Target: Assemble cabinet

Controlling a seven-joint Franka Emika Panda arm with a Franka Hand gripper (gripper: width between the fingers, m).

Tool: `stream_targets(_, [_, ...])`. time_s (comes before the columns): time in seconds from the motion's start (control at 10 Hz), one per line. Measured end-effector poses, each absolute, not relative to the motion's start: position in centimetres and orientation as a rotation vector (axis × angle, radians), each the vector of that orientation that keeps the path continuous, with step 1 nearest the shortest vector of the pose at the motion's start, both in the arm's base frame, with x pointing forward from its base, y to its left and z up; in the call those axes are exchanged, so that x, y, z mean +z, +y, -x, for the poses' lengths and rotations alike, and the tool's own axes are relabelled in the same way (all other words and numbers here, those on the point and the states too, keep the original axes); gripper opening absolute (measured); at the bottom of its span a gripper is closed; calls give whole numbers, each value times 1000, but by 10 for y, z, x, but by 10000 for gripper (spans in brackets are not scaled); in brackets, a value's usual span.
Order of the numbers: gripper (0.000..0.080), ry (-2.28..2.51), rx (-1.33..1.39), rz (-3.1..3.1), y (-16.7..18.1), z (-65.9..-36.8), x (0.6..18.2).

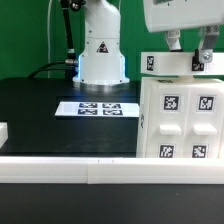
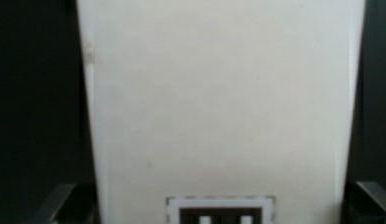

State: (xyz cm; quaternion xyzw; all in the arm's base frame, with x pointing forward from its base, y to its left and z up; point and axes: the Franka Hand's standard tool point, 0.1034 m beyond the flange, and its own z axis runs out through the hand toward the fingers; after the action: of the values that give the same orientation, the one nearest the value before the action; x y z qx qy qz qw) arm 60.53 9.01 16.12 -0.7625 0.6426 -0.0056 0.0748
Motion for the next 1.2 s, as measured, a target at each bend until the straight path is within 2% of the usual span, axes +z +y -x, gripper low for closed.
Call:
stream_targets(0.5, [561, 2174, 13, 2033, 92, -607, 162])
stream_targets(0.6, [585, 2150, 12, 2055, 92, -607, 162])
stream_targets(0.7, [743, 2117, 14, 2076, 92, -608, 164])
stream_targets(0.8, [743, 2099, 13, 2082, 92, -608, 168])
stream_targets(0.9, [789, 2075, 14, 2082, 93, -608, 176])
stream_targets(1.1, [797, 2047, 16, 2069, 94, -608, 189])
stream_targets(1.2, [797, 2033, 14, 2083, 94, -608, 188])
